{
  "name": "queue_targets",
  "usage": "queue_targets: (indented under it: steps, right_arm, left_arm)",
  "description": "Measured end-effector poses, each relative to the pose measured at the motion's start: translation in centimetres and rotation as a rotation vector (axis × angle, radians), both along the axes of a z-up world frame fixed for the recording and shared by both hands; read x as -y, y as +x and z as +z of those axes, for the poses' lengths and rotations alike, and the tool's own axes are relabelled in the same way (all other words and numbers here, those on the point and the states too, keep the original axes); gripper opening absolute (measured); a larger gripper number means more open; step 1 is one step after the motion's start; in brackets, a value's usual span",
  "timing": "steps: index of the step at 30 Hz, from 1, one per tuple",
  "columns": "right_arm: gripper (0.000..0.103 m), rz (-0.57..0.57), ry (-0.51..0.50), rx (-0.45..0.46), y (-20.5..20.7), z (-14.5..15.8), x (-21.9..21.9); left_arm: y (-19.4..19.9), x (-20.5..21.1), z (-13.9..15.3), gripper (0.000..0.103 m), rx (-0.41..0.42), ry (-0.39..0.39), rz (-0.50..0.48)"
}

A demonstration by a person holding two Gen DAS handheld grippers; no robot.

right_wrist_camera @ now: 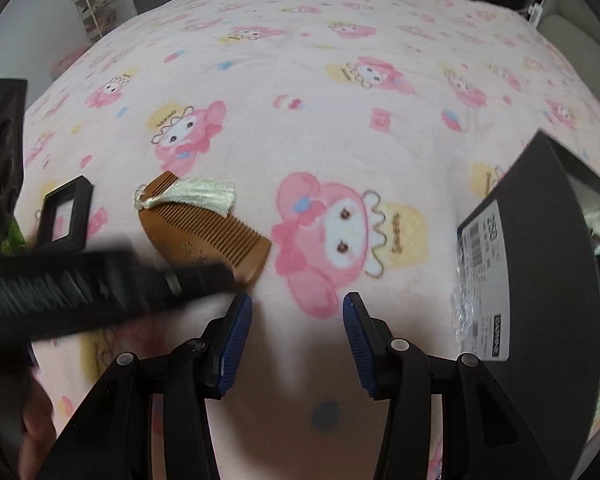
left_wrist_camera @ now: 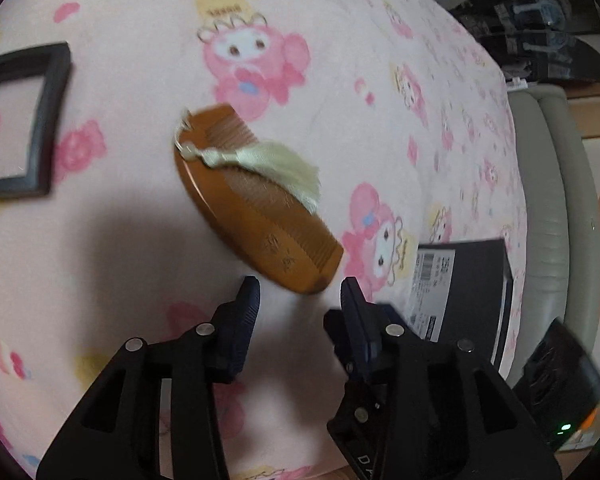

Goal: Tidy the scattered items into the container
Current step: 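Close the left gripper on the wooden comb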

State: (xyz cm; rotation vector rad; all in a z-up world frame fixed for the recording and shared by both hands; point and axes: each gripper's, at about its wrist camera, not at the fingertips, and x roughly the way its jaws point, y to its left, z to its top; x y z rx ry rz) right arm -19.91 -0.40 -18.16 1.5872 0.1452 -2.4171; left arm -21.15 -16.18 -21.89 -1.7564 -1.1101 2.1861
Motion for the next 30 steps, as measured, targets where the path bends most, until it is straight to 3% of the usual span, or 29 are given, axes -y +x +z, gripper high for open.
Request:
queue_targets:
  steps: [9, 13, 16, 23, 26, 28, 30]
  right_arm:
    - [0.043, -0.038, -0.112, 0.035, -2.3, -1.3, 1.7]
    - [0.043, -0.016, -0.126, 0.037, -2.7, -1.5, 2.0]
    - [0.043, -0.008, -0.143, 0.050, -2.9, -1.8, 2.4]
    - [0.043, 0.036, -0.122, 0.028, -3.0, -1.6, 3.1]
    - [0.043, 0.034, -0.090, 0.004, -3.4, -1.3, 3.0]
    - [0.043, 0.019, -0.082, -0.010, -3.6, -1.0, 2.6]
    - [0.043, 0.009, -0.045, -0.042, -3.7, -0.8, 2.4]
  left_arm:
    - [-0.7, 5.1, -0.4, 0.041, -0.048, -0.078, 0.190]
    - [-0.9, 6.6, -0.7, 0.041, -0.054, -0.087, 0.158]
    - [-1.0, 7.0, -1.2, 0.033, -0.032, -0.137, 0.126]
    - [-1.1, 4.7, -0.8, 0.028, -0.004, -0.184, 0.032]
    - [-0.6, 3.6, -0.2, 0.022, 0.000, -0.168, -0.035]
    - [-0.5, 3.6, 0.8, 0.023, -0.035, -0.135, -0.050]
    - [-0.6, 4.5, 1.7, 0.027, -0.069, -0.166, -0.015]
